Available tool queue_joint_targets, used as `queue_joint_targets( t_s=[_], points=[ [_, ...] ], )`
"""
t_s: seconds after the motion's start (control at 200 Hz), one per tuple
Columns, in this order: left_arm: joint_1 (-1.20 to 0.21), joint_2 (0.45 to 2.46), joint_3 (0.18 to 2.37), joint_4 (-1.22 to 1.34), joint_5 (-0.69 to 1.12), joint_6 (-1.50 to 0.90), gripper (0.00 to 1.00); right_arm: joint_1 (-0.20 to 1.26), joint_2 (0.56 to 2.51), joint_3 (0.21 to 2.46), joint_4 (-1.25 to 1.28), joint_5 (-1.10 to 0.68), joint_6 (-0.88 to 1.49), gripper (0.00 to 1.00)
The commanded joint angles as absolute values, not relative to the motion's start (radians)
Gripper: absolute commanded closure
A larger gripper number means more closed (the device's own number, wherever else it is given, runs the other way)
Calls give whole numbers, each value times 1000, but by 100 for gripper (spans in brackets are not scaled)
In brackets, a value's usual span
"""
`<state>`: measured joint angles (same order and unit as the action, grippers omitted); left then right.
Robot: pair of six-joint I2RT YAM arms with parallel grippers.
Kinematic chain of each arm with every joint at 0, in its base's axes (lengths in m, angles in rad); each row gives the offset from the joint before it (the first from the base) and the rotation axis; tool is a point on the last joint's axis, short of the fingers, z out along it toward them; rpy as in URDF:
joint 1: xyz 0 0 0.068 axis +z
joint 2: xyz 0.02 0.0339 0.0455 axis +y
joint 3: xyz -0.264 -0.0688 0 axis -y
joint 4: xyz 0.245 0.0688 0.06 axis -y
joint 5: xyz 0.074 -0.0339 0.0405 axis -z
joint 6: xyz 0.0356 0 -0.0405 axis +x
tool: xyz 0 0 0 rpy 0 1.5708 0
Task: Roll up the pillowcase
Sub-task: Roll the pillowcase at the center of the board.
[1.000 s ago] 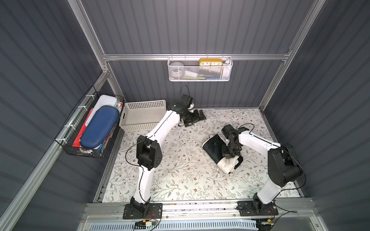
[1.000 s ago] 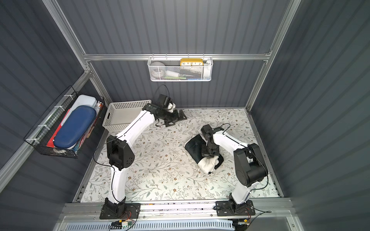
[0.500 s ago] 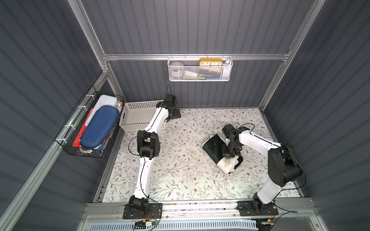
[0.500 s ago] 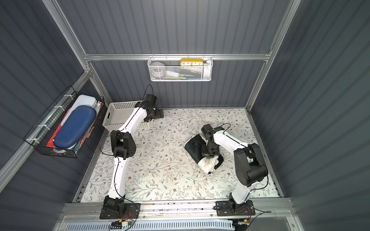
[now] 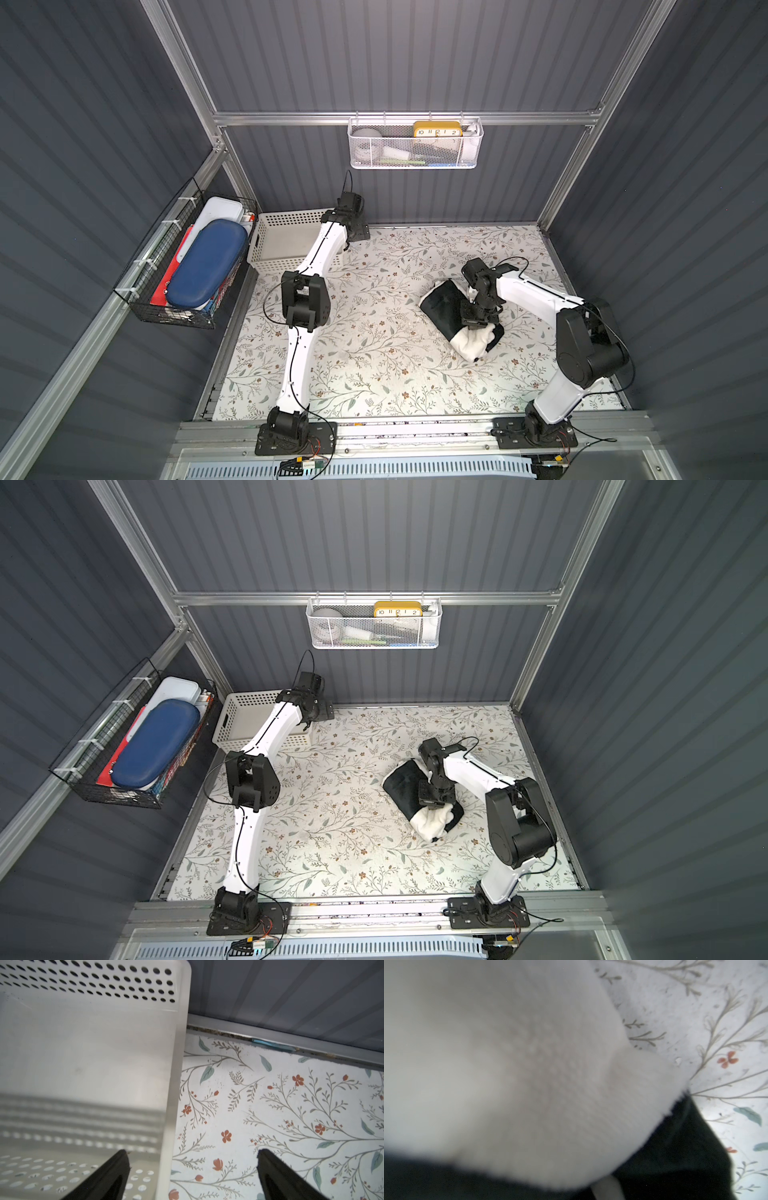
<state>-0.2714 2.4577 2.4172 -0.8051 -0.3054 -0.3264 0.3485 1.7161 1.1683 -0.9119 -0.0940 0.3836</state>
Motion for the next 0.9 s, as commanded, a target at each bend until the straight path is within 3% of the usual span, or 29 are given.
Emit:
queue_joint_targets(
  t_s=[0.0,0.25,0.335,0.615,0.775,0.895],
  points=[
    [-254,2506,2407,-809,-278,-294,2,346,1758,1163,-899,-89,374,100],
    [-244,2554,2423,-788,-278,-246,8,347,1748,1161,-903,-73,374,100],
    [-241,2561,2420,-783,-274,-237,15,347,1752,1165,-904,-75,374,100],
    [-239,2516,2306,-773,-260,-257,56,346,1756,1163,-902,-72,372,100],
    [-242,2466,2209,-794,-242,-321,85,344,1765,1164,-901,-66,370,100],
    [-271,2402,2108,-823,-185,-384,92,339,1778,1170,-899,-64,367,100]
  ],
)
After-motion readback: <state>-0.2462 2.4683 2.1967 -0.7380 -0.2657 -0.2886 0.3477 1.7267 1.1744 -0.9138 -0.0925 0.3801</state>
